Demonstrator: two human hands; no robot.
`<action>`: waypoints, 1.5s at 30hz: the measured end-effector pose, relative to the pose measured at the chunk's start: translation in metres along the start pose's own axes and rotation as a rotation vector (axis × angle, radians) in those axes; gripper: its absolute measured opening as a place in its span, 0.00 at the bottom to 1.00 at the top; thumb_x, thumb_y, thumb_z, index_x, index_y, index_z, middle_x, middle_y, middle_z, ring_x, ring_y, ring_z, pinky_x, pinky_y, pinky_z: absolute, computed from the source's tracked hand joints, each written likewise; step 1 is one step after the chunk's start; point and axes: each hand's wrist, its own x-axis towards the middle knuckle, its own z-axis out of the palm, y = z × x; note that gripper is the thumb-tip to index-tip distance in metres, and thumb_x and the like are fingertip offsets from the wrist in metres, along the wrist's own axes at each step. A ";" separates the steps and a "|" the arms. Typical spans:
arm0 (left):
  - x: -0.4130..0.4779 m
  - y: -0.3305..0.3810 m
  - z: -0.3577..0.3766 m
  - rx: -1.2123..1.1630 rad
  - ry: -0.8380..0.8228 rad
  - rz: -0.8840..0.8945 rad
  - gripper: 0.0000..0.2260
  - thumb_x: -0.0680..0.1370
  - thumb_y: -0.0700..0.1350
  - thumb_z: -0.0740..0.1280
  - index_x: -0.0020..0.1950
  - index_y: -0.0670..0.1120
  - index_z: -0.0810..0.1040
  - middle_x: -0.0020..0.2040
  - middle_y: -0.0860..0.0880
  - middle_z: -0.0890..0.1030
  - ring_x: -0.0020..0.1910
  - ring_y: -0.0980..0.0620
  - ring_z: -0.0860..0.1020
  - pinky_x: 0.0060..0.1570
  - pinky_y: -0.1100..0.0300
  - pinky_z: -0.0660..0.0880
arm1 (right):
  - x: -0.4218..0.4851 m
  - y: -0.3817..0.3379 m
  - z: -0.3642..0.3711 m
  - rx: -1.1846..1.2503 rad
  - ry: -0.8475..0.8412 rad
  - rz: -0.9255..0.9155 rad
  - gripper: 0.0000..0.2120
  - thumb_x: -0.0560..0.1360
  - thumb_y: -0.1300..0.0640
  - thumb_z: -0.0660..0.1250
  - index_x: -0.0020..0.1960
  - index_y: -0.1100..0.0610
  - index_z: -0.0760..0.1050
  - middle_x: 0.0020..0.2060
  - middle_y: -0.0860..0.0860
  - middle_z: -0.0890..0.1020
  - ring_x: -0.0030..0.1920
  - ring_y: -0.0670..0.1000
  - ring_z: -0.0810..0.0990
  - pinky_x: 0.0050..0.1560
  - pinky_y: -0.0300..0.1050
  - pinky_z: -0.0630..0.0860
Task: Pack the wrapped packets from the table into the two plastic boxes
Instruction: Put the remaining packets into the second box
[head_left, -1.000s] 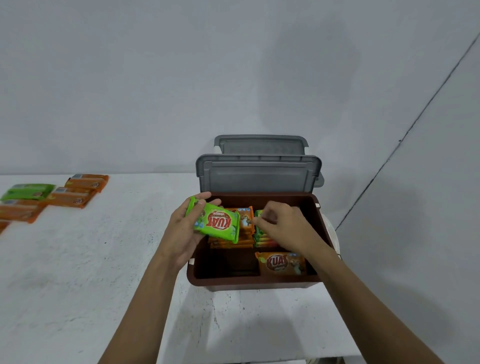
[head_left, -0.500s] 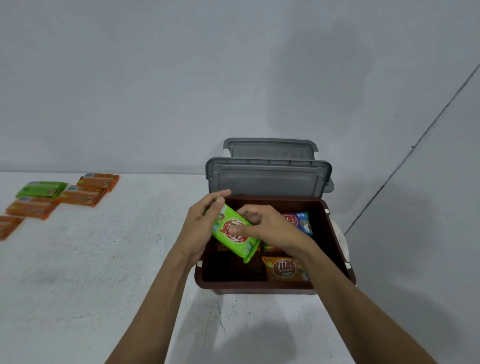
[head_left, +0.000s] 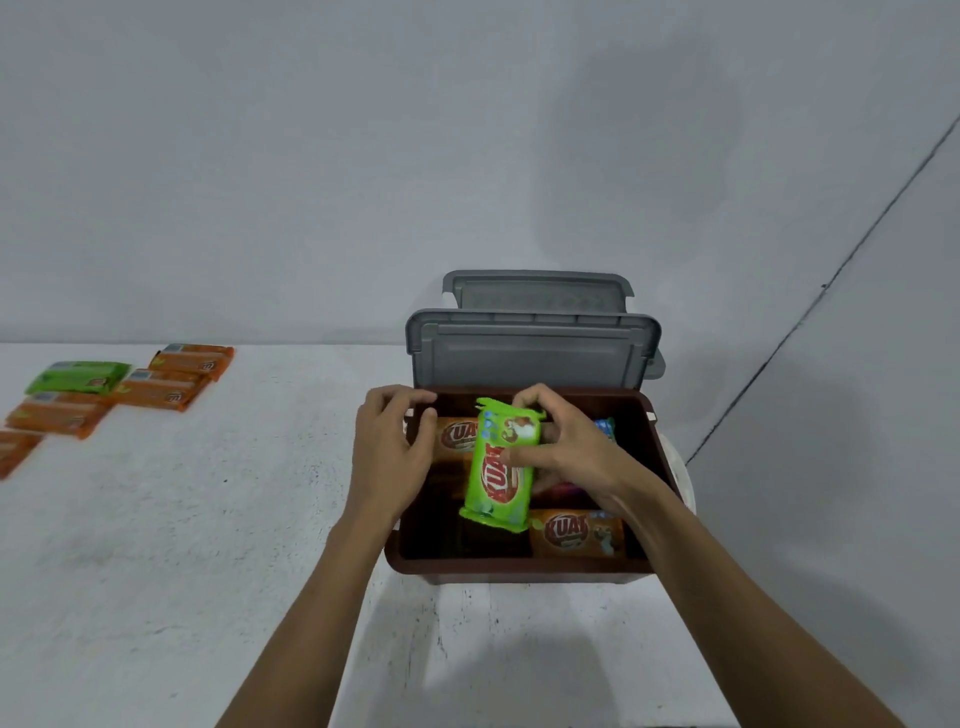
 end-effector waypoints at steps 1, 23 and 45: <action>-0.001 -0.003 0.002 0.034 -0.012 -0.013 0.09 0.79 0.44 0.64 0.58 0.49 0.79 0.60 0.49 0.72 0.59 0.57 0.69 0.48 0.72 0.69 | -0.001 0.002 0.000 -0.034 0.032 0.006 0.17 0.73 0.63 0.73 0.53 0.57 0.66 0.49 0.57 0.84 0.48 0.54 0.86 0.41 0.55 0.83; -0.003 -0.008 0.004 0.108 -0.065 -0.098 0.11 0.81 0.41 0.60 0.59 0.50 0.77 0.66 0.48 0.69 0.64 0.51 0.70 0.55 0.66 0.67 | 0.016 0.040 0.042 -0.566 0.015 0.373 0.20 0.72 0.52 0.75 0.61 0.60 0.78 0.60 0.54 0.79 0.57 0.53 0.80 0.46 0.42 0.78; -0.002 -0.020 -0.003 0.033 -0.167 -0.014 0.11 0.81 0.43 0.60 0.62 0.50 0.75 0.68 0.49 0.67 0.66 0.52 0.68 0.57 0.66 0.68 | 0.010 0.020 0.042 -0.842 0.130 0.313 0.15 0.77 0.45 0.68 0.44 0.58 0.78 0.39 0.52 0.81 0.41 0.50 0.81 0.40 0.42 0.76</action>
